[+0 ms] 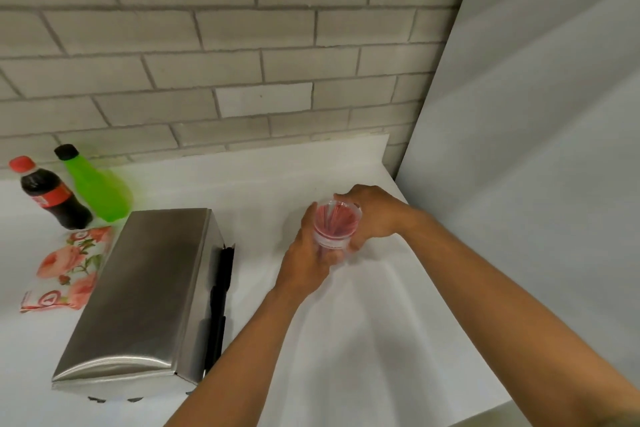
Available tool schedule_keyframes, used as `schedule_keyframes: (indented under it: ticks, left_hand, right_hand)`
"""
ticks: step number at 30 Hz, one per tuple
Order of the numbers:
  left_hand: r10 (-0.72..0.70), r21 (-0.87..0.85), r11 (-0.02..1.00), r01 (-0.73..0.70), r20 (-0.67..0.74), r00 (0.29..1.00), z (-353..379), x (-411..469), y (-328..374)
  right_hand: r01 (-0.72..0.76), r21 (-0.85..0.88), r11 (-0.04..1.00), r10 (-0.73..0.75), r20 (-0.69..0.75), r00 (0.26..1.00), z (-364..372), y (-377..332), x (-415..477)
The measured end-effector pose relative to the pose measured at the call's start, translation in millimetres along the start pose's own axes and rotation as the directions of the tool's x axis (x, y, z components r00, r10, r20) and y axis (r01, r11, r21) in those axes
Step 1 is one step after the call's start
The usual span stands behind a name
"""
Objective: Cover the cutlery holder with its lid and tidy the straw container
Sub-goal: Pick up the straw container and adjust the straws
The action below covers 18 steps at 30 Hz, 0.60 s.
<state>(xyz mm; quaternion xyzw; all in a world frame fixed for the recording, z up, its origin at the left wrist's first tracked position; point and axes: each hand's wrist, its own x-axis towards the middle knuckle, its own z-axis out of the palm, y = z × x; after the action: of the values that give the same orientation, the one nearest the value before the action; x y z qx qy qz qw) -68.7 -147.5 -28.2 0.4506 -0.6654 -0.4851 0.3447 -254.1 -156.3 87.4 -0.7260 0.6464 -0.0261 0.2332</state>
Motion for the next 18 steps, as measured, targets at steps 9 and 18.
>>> schedule_keyframes:
  ticks: [9,18]
  left_hand:
    - [-0.077,0.228,0.971,0.066,0.038,0.996,13,62,19]
    - [0.051,0.18,0.983,-0.044,-0.034,0.998,19,113,10]
  right_hand:
    - [-0.01,-0.026,1.0,0.011,0.011,1.0,-28,44,63]
    - [-0.022,-0.062,0.998,0.024,0.036,0.999,-52,66,112]
